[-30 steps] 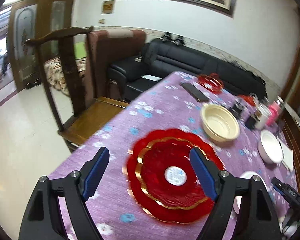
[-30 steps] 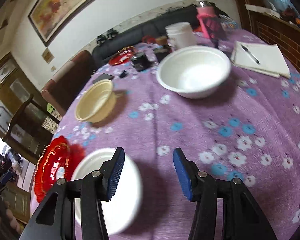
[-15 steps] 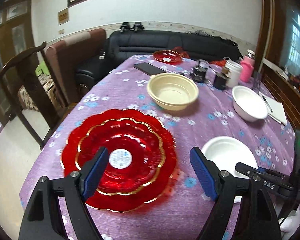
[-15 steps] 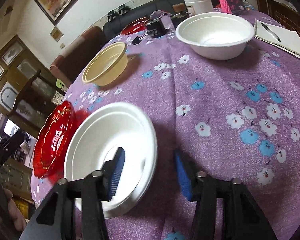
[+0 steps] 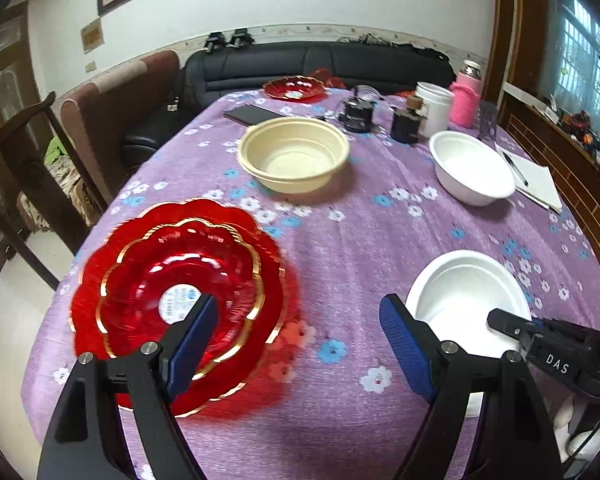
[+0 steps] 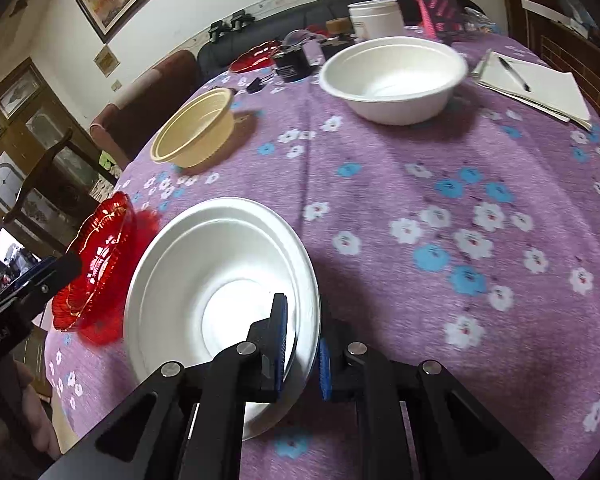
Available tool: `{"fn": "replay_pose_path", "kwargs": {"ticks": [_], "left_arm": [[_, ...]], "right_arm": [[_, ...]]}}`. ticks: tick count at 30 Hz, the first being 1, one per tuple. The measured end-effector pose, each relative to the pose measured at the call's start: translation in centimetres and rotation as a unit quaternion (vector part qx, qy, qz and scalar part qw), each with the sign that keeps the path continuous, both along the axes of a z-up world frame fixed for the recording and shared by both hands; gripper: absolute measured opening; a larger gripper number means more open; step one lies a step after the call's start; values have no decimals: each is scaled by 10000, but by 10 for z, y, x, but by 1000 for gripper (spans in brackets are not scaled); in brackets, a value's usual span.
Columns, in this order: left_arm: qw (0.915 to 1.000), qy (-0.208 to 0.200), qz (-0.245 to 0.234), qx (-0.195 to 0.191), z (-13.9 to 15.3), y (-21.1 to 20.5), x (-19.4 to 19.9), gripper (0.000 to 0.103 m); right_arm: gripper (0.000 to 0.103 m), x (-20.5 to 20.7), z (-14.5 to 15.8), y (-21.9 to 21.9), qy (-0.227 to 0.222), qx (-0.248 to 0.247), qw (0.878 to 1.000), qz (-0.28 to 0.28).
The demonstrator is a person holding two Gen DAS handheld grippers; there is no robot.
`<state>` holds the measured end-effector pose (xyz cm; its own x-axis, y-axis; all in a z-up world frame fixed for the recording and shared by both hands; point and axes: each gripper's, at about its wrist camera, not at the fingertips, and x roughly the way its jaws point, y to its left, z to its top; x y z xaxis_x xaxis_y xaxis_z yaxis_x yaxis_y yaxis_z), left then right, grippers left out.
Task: Organize plates and bowls
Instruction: 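Grasp the white plate rim with the right gripper and lift it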
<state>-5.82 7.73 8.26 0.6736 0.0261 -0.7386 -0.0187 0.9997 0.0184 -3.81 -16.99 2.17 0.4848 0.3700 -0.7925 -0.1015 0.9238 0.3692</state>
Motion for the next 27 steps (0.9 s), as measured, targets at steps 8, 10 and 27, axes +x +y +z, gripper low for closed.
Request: {"fn": "replay_pose_path", "kwargs": {"ticks": [8, 10, 27], "left_arm": [[9991, 201, -375, -55, -17, -34, 11, 82], [9994, 94, -320, 65, -18, -40, 14, 82], [9873, 423, -273, -1506, -27, -17, 27, 85]], "right_arm": [[15, -5, -9, -16, 93, 2, 9998, -160], [16, -6, -9, -18, 88, 22, 9998, -171], [16, -6, -12, -21, 91, 19, 9998, -203]]}}
